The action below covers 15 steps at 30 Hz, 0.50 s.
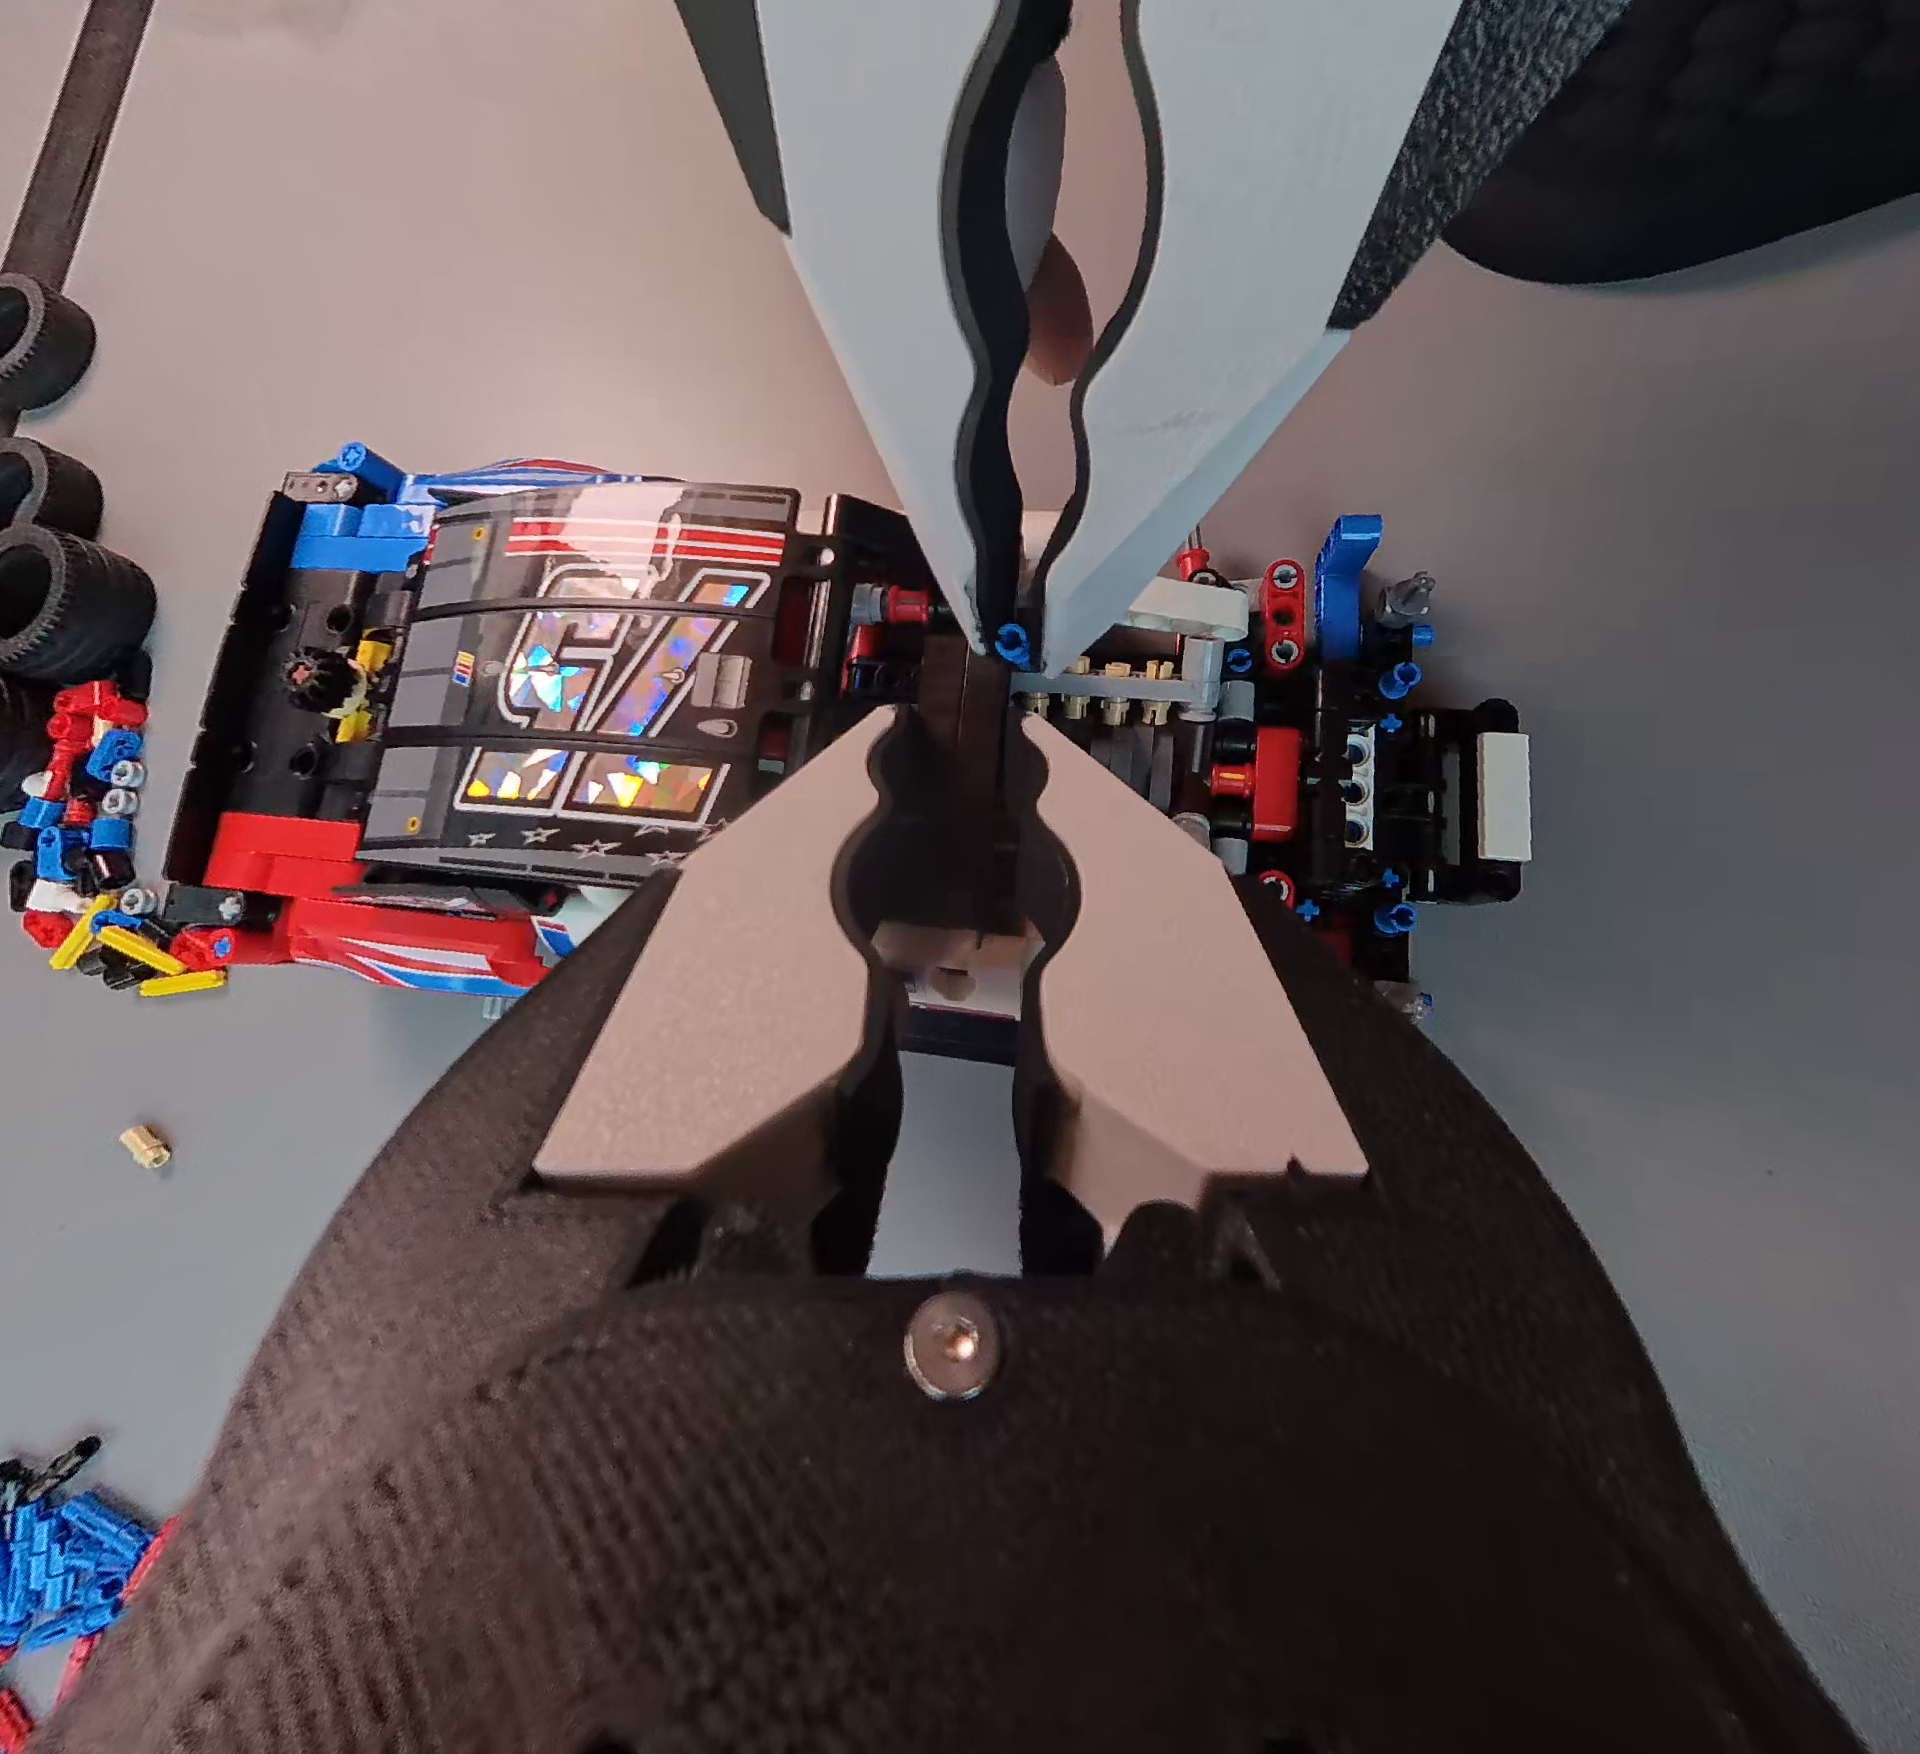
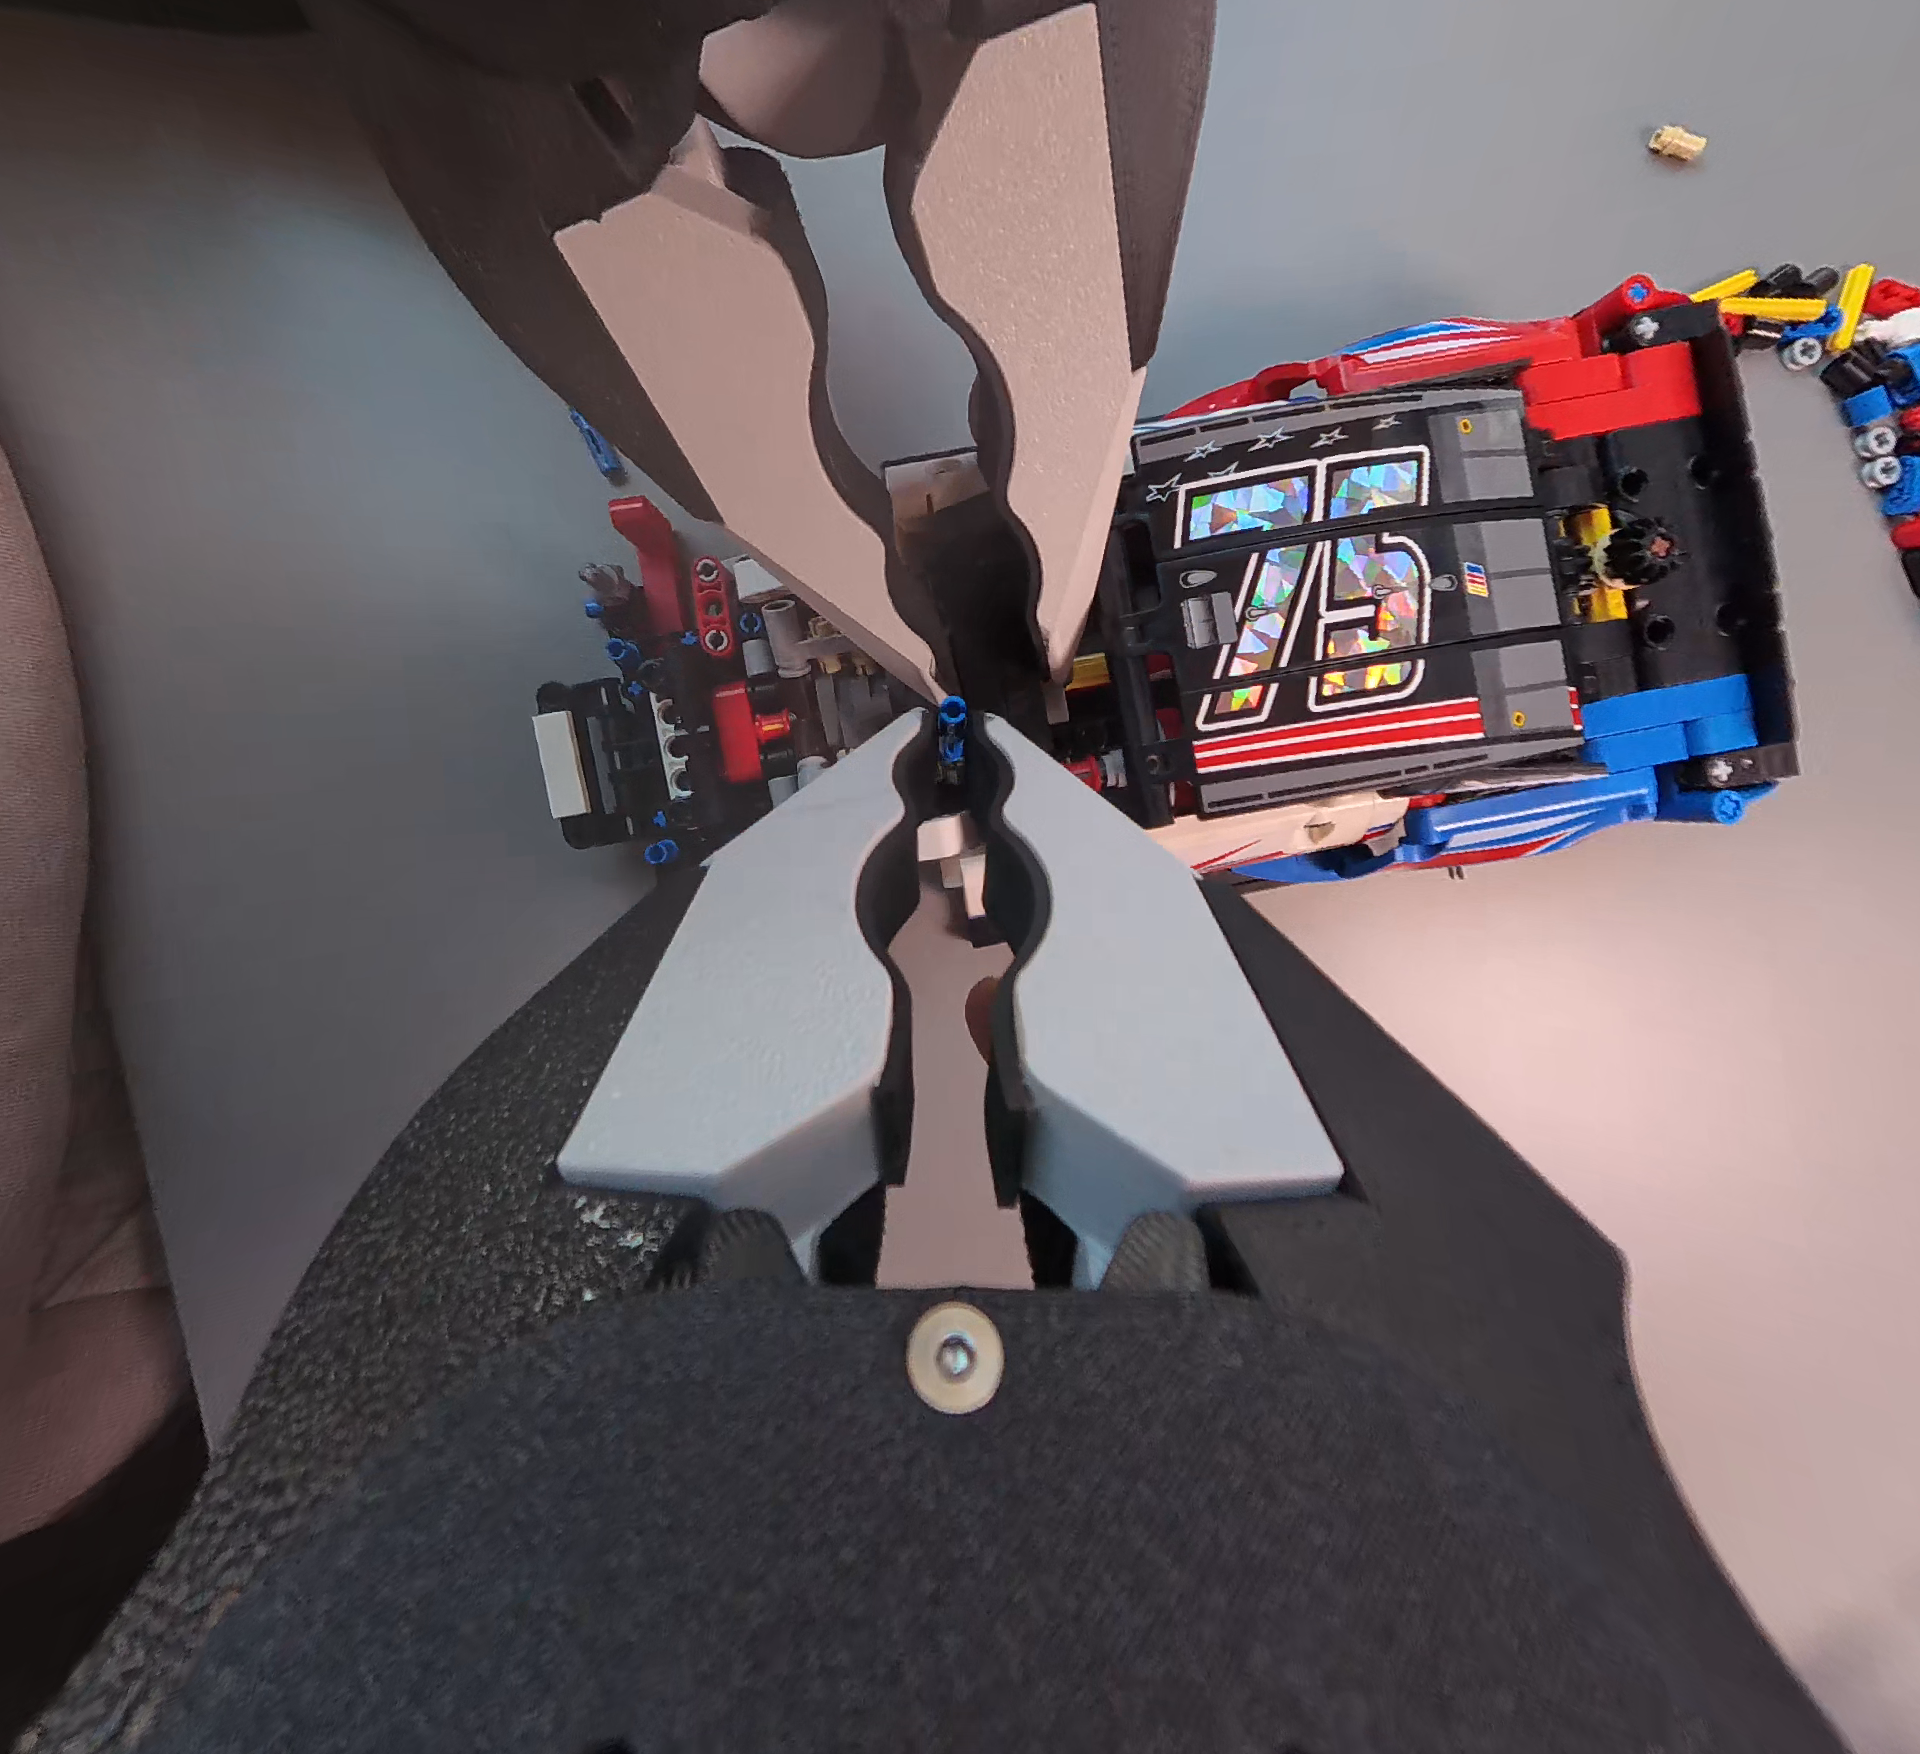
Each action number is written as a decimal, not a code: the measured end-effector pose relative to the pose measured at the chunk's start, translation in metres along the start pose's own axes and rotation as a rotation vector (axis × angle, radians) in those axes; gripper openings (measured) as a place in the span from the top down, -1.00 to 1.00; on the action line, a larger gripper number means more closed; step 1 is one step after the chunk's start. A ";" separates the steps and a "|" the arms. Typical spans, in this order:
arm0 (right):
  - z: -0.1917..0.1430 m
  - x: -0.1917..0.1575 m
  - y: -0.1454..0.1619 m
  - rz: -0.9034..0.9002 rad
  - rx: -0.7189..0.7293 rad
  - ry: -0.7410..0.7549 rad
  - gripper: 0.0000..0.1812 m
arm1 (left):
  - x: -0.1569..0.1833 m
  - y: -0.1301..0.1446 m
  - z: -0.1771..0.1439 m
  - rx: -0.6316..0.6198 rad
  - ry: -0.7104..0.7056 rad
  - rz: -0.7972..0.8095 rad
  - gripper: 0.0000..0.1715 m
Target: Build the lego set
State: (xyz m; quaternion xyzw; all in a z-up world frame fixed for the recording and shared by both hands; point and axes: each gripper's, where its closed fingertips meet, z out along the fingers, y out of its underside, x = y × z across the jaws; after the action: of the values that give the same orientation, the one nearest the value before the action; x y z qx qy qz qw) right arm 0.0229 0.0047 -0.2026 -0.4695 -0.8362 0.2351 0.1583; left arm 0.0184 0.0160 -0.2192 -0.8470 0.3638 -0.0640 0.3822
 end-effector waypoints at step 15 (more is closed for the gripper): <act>0.000 0.000 0.004 -0.121 -0.116 0.029 0.98 | 0.000 0.000 0.000 0.007 0.006 0.005 0.82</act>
State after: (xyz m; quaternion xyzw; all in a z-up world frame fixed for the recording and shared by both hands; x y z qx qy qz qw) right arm 0.0258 0.0064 -0.2046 -0.4299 -0.8729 0.1695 0.1567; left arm 0.0187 0.0160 -0.2192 -0.8447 0.3667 -0.0668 0.3841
